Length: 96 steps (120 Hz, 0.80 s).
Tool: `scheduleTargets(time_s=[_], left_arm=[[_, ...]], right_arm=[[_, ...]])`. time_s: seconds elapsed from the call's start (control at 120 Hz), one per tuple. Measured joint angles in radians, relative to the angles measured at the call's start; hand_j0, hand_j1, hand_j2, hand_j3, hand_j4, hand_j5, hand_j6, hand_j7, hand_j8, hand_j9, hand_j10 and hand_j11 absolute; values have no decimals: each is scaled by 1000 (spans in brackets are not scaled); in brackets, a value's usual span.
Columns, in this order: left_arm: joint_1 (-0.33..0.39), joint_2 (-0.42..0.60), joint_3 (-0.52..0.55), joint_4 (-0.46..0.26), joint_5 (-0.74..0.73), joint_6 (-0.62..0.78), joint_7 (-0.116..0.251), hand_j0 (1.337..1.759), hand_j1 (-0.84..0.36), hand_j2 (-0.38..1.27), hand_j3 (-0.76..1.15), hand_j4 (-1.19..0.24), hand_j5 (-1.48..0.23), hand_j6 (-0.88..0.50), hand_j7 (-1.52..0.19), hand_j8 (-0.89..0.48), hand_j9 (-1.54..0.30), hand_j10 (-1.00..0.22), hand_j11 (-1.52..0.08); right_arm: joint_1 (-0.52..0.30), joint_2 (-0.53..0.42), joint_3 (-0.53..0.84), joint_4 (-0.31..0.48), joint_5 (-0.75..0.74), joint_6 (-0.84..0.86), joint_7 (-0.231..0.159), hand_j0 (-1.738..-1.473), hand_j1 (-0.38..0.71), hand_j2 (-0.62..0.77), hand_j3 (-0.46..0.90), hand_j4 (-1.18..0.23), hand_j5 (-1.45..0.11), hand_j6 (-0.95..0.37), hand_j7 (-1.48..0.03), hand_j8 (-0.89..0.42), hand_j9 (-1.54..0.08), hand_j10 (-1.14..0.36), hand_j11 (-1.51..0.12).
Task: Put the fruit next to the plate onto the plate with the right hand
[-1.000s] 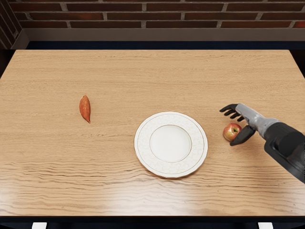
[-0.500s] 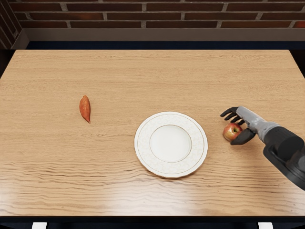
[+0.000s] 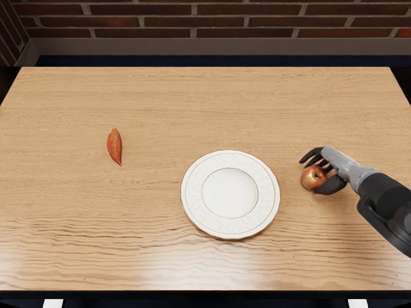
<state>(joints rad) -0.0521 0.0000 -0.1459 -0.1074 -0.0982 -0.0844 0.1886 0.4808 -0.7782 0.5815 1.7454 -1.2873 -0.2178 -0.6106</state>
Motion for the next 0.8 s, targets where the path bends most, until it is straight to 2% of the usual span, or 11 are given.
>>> scheduleTargets(time_s=[0.258, 0.492, 0.525, 0.8], left_arm=[[0, 0, 0, 0, 0, 0, 0, 1658, 349, 0, 0, 0, 0, -1, 0, 0, 0, 0, 0], [0, 0, 0, 0, 0, 0, 0, 1658, 349, 0, 0, 0, 0, -1, 0, -1, 0, 0, 0], [0, 0, 0, 0, 0, 0, 0, 1658, 349, 0, 0, 0, 0, -1, 0, -1, 0, 0, 0], [0, 0, 0, 0, 0, 0, 0, 1658, 349, 0, 0, 0, 0, -1, 0, -1, 0, 0, 0]], right_arm=[[-3, -3, 6, 0, -1, 0, 0, -1655, 236, 93, 0, -573, -748, -444, -745, -438, -752, -570, -753], [-4, 4, 8, 0, -2, -2, -1, -1650, 219, 95, -1, -653, -819, -444, -833, -419, -846, -638, -847], [-4, 4, 8, 0, -2, -2, -1, -1649, 221, 130, -1, -669, -835, -447, -851, -423, -865, -652, -865], [-5, 6, 8, -3, 8, 0, 1, -1645, 193, 152, -1, -779, -1037, -420, -1036, -363, -1073, -668, -1078]])
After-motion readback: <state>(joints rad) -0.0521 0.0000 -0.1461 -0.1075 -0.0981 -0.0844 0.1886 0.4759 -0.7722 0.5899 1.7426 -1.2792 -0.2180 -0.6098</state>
